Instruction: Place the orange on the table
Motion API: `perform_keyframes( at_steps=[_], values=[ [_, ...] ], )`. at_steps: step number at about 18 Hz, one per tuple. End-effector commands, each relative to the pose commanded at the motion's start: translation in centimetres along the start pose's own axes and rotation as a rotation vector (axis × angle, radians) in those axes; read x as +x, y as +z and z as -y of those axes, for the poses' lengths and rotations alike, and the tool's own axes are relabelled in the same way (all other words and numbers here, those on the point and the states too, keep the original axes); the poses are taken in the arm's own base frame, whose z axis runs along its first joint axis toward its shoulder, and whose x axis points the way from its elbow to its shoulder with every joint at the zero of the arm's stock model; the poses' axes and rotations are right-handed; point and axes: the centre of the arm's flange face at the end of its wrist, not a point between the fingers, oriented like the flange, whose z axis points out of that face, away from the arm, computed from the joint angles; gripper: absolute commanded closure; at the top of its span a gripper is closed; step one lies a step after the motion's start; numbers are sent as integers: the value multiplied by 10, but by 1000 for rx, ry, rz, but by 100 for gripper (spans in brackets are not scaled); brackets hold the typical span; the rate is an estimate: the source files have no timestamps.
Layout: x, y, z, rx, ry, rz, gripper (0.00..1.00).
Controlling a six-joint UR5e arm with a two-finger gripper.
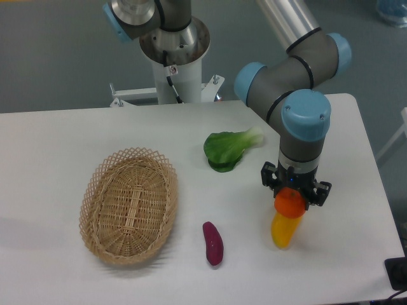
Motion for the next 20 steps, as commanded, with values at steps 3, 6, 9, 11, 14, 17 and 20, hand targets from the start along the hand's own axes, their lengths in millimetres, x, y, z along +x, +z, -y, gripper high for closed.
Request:
perform_keyframes(
  at_steps=[3, 6, 9, 11, 14, 17, 20],
  values=[
    [0, 0, 0, -1, 0, 1, 36],
    [-1, 0, 0, -2, 0, -1, 36],
    [-1, -1, 1, -9, 2, 3, 36],
    [-2, 0, 1, -9, 3, 2, 36],
    [-2, -1, 1, -9, 3, 3, 36],
    [-3, -1, 2, -9, 3, 3, 36],
    [-2, 0, 2, -10, -1, 2, 36]
  ],
)
